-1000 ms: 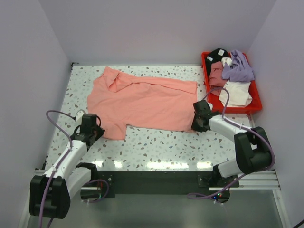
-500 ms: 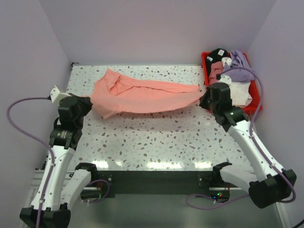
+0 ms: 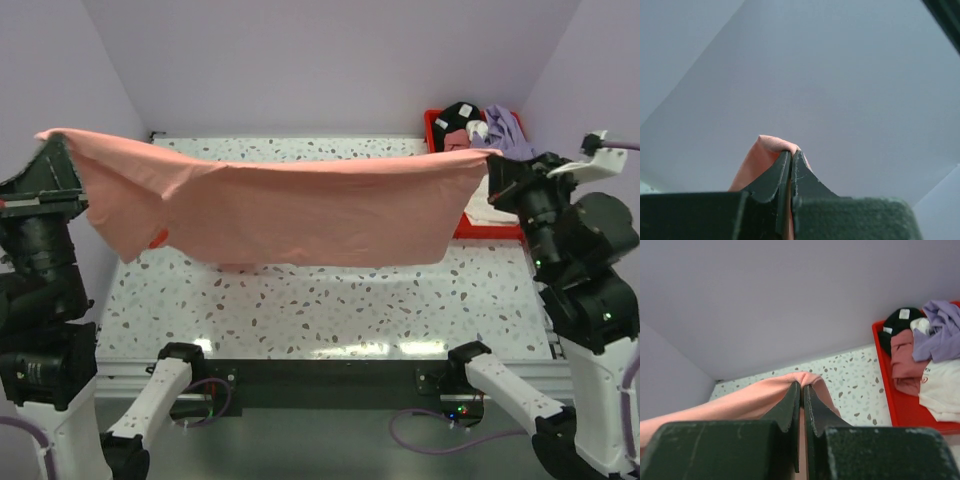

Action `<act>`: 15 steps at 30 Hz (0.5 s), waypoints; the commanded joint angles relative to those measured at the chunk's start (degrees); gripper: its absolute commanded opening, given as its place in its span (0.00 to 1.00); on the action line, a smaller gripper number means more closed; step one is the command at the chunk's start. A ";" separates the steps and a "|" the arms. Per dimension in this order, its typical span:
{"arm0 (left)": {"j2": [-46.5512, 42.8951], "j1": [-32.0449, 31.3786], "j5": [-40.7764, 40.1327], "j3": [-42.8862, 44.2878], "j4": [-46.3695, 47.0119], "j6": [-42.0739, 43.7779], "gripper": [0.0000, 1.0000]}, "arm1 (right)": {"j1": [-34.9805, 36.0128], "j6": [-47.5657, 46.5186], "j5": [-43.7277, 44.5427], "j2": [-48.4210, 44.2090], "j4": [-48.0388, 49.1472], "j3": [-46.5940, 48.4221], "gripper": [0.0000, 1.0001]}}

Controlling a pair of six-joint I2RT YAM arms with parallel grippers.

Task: Fold and stack the t-shirts
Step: Flatten the tshirt out

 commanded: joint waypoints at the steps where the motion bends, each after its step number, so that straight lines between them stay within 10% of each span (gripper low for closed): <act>1: 2.44 0.03 -1.38 7.63 4.08 6.79 0.00 | -0.06 -3.24 -1.20 -1.75 -3.95 5.85 0.00; 15: 17.98 0.03 -0.85 16.72 7.84 15.32 0.00 | -0.06 -6.14 2.91 4.56 -2.92 8.15 0.00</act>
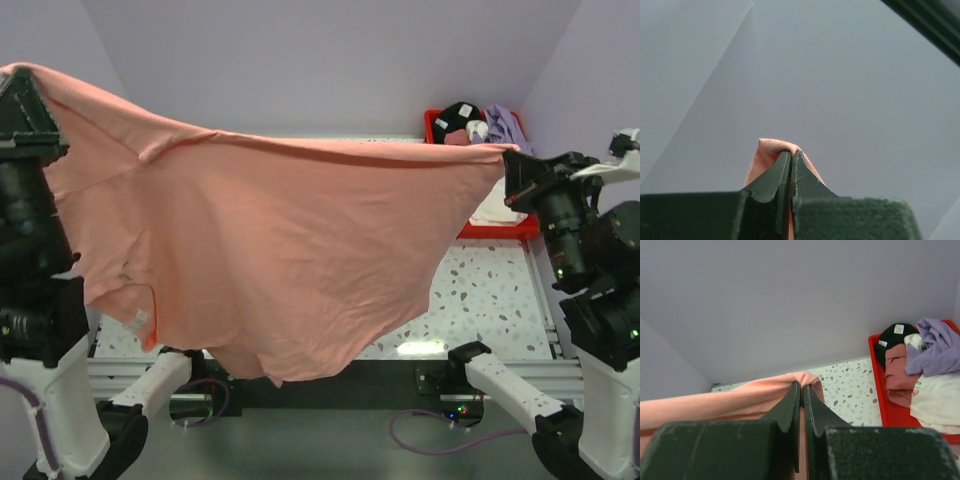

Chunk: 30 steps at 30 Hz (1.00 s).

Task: Fold and stack the t-shirts
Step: Flatten the tshirt out

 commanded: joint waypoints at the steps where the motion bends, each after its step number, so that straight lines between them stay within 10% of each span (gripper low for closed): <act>1: 6.48 0.03 -2.14 -3.61 5.79 4.70 0.00 | -0.19 -2.63 4.88 5.90 1.77 -2.28 0.00; 11: 33.00 0.11 -1.53 -18.82 20.57 13.66 0.00 | -4.48 -1.23 4.38 29.36 15.74 -14.49 0.00; 21: 70.79 0.11 3.39 -3.28 14.45 14.37 0.00 | -7.75 -5.79 -4.52 64.07 23.41 -4.41 0.00; 30: 75.40 0.11 3.83 -1.86 14.25 13.49 0.00 | -8.02 -6.76 -3.20 72.45 20.41 2.81 0.00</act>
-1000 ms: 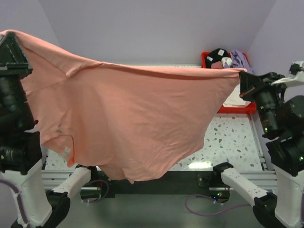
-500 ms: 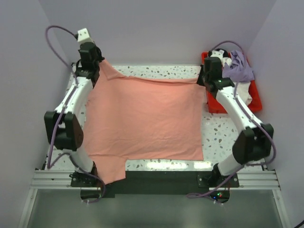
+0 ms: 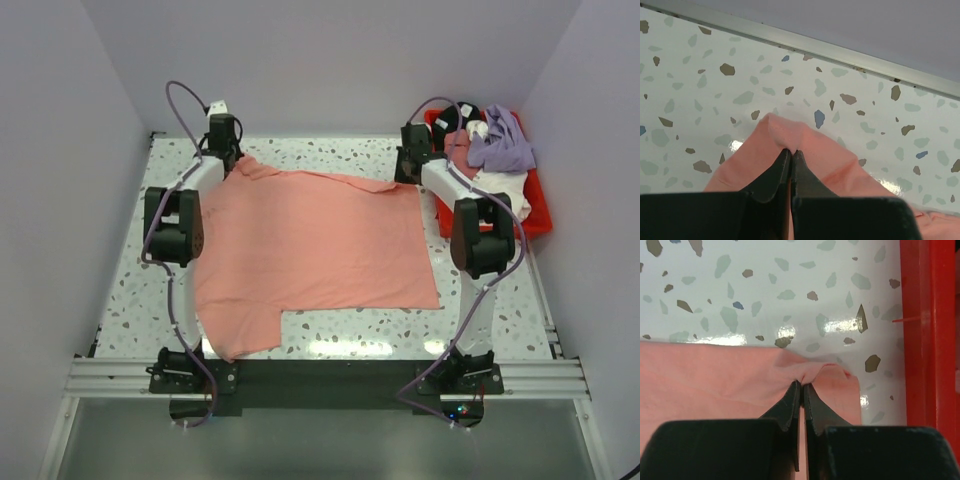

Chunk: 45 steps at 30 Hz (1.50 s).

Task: Fold and stack the t-shirts
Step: Flatten the tshirt out, then fold the tshirt

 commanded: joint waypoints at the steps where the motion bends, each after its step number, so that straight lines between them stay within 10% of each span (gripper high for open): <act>1: -2.53 0.11 -0.21 2.69 1.99 -0.04 0.00 | -0.06 -1.31 0.63 -1.67 1.00 3.44 0.00; 25: -38.47 0.03 -8.65 -36.59 -10.75 -21.83 0.00 | -1.55 -3.69 -1.74 -11.51 -5.15 -1.57 0.00; 45: -52.80 -5.25 -14.36 -45.65 -26.75 -33.26 0.00 | -2.61 -6.41 -2.54 -12.74 -9.72 0.89 0.00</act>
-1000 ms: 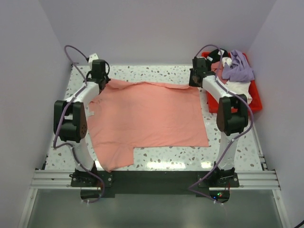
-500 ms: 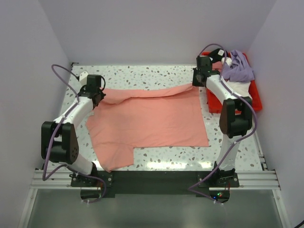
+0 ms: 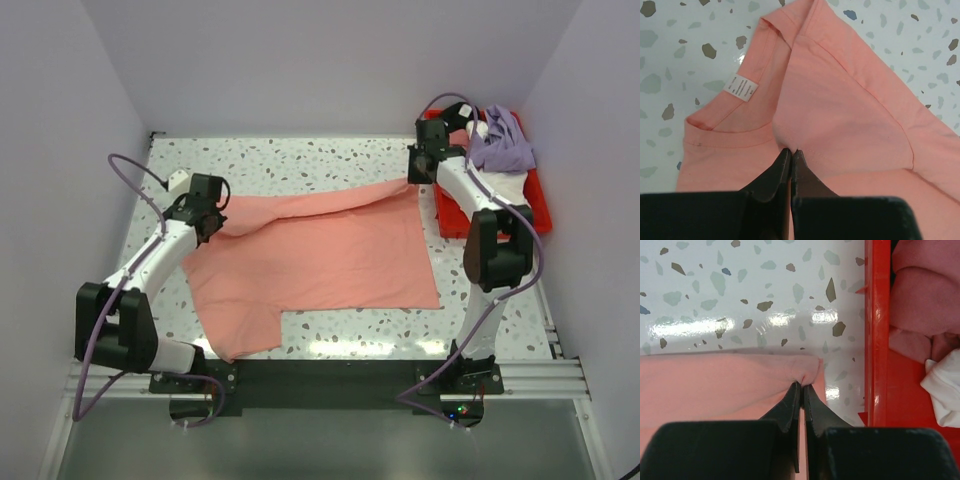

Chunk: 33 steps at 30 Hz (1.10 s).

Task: Fold and stack the t-shirts
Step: Fold the tshirt

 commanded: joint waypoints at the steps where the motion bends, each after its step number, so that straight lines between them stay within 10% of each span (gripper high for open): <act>1: -4.25 -0.70 -3.56 -0.93 -2.69 -2.86 0.00 | -0.66 -1.43 -0.55 -4.00 -0.93 2.78 0.00; 15: -4.09 -0.79 -2.60 -4.63 -0.58 -1.63 0.00 | -0.93 -1.34 0.77 -5.58 -2.69 -2.14 0.12; 19: -3.65 -0.79 -2.16 -4.72 -0.41 -1.19 0.00 | -0.93 -1.17 1.74 -5.76 -4.53 -1.97 0.42; 28: -1.98 -0.70 -0.49 -4.37 2.14 0.04 0.00 | 0.21 -2.83 -12.31 -14.10 -1.65 -4.95 0.66; 33: 1.61 -0.26 0.30 -1.48 4.16 1.88 0.00 | 8.54 -5.72 -16.81 -17.53 0.99 -8.91 0.99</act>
